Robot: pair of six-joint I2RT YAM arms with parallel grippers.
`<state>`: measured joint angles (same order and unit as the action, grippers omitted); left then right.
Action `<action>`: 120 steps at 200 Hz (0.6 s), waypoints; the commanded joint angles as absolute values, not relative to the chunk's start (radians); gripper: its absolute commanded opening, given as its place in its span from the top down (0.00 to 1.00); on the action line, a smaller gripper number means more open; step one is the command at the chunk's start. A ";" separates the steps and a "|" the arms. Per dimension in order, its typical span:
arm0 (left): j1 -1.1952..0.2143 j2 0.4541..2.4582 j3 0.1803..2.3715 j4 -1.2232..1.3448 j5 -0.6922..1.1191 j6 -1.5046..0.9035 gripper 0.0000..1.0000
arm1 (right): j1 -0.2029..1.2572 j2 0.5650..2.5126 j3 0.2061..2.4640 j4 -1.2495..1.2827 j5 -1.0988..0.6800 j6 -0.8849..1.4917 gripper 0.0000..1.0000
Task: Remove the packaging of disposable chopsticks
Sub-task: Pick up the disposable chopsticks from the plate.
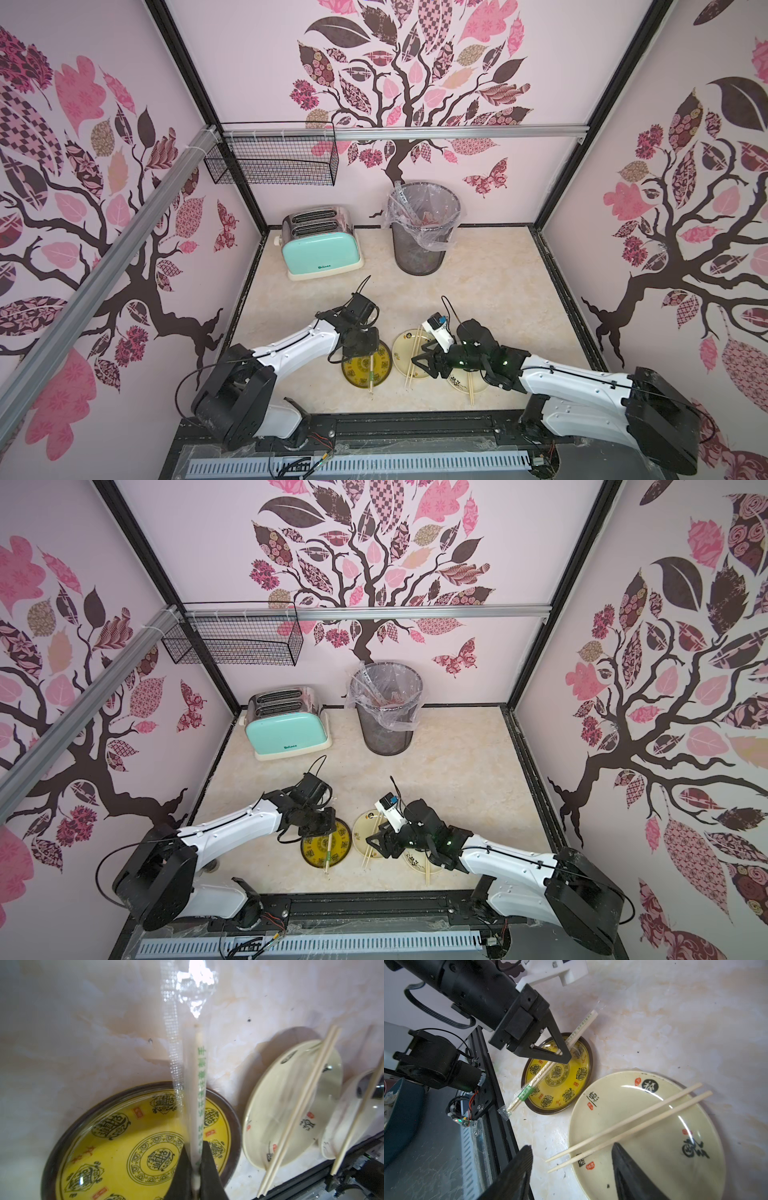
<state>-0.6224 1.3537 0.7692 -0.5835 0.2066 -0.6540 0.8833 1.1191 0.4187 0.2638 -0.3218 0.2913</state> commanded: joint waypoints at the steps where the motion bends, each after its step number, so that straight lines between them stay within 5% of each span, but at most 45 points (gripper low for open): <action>1: -0.620 1.251 0.830 -0.525 0.196 -0.630 1.00 | 0.890 1.137 0.465 0.357 -0.383 0.290 0.34; 37: -0.619 1.112 0.807 -0.235 0.264 -0.600 1.00 | 0.853 1.203 0.520 0.494 -0.496 0.356 0.31; 72: -0.617 1.076 0.801 -0.057 0.329 -0.601 1.00 | 0.659 1.250 0.486 0.724 -0.728 0.549 0.31; 120: -0.617 1.133 0.789 0.129 0.455 -0.621 1.00 | 0.644 1.218 0.443 0.815 -0.773 0.570 0.31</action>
<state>-0.6212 1.1042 0.8013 -0.0048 0.3786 -0.6247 0.6395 1.2377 0.4606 0.7151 -0.6907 0.5259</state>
